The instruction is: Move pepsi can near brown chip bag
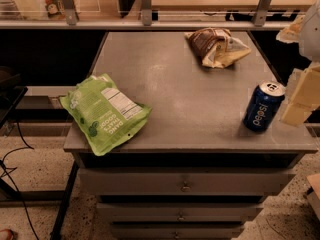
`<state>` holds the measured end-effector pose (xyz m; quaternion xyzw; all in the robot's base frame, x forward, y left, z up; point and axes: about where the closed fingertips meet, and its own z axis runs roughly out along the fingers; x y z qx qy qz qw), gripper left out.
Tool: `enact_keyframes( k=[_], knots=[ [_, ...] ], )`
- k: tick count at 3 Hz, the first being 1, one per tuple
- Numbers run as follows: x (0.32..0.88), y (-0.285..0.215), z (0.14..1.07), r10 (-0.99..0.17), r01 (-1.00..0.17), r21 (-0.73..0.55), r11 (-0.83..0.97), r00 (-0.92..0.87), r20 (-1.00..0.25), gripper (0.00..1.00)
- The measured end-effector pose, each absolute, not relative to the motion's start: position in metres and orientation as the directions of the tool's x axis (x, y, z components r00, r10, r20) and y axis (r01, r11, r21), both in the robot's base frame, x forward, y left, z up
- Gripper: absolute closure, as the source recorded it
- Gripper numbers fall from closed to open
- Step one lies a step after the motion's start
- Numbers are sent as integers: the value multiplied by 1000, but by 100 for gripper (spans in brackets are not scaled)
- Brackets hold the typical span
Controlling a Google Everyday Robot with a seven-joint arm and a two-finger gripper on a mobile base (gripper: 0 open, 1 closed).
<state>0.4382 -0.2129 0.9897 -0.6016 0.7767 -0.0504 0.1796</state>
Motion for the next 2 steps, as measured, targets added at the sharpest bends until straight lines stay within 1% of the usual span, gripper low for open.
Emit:
enact_keyframes(
  k=[1, 2],
  knots=[
    [448, -216, 991, -950, -910, -306, 279, -215, -228, 0],
    [474, -244, 978, -908, -887, -294, 356, -254, -334, 0]
  ],
)
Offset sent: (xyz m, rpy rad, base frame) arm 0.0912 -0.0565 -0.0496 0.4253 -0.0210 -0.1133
